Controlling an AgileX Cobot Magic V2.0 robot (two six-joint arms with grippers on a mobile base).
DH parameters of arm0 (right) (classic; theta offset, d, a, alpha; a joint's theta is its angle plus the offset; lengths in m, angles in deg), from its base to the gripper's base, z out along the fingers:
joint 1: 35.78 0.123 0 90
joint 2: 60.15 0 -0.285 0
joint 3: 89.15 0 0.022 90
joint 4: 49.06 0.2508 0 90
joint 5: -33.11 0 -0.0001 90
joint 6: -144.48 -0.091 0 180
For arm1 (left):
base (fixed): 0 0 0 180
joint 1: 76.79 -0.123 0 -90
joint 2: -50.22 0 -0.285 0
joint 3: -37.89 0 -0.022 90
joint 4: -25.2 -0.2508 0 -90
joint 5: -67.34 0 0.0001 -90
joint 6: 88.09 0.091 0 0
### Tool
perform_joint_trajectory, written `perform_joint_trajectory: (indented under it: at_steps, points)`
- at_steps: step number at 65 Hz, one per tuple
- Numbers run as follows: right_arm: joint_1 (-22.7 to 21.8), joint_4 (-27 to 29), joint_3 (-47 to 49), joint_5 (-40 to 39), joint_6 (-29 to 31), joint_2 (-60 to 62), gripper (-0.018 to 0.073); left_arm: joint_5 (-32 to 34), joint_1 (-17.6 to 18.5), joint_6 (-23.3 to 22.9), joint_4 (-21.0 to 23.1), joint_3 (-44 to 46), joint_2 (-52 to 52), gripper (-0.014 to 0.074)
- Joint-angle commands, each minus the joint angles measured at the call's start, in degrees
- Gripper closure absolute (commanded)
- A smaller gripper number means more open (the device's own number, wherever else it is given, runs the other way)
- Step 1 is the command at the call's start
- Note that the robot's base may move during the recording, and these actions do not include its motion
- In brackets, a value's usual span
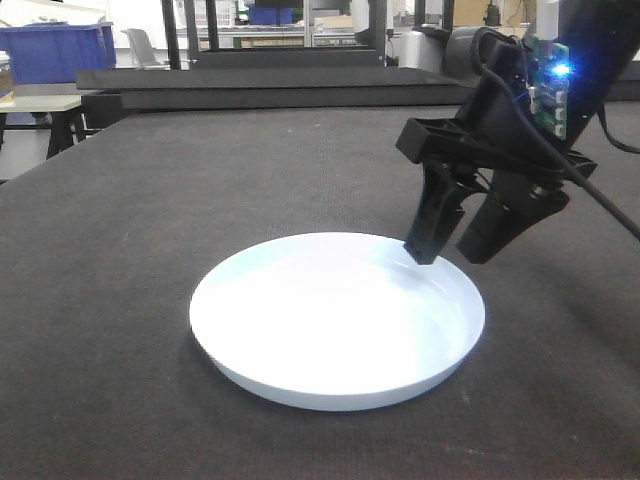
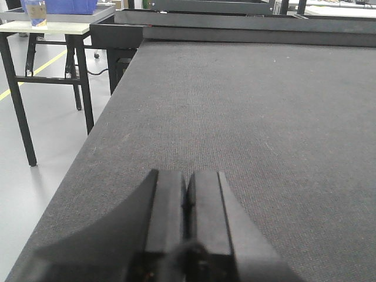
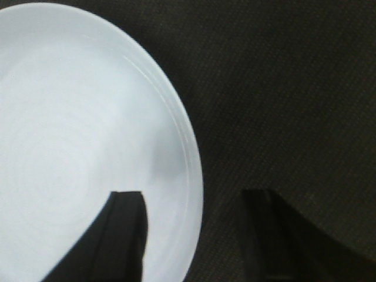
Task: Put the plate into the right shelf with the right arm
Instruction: 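Lower the right gripper onto the plate rim and close it, then lift the white plate off the table with the right gripper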
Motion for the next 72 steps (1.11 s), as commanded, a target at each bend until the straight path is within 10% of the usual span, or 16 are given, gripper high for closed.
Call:
perform_joint_trajectory:
  at_steps: [1, 72]
  points:
    - [-0.1, 1.9, 2.0, -0.4, 0.5, 2.4, 0.0272, 4.9, 0.3, -0.2, 0.2, -0.5, 0.3, 0.0643]
    - [-0.1, 1.9, 2.0, 1.4, 0.5, -1.7, 0.0314, 4.9, 0.3, -0.2, 0.2, -0.5, 0.3, 0.0643]
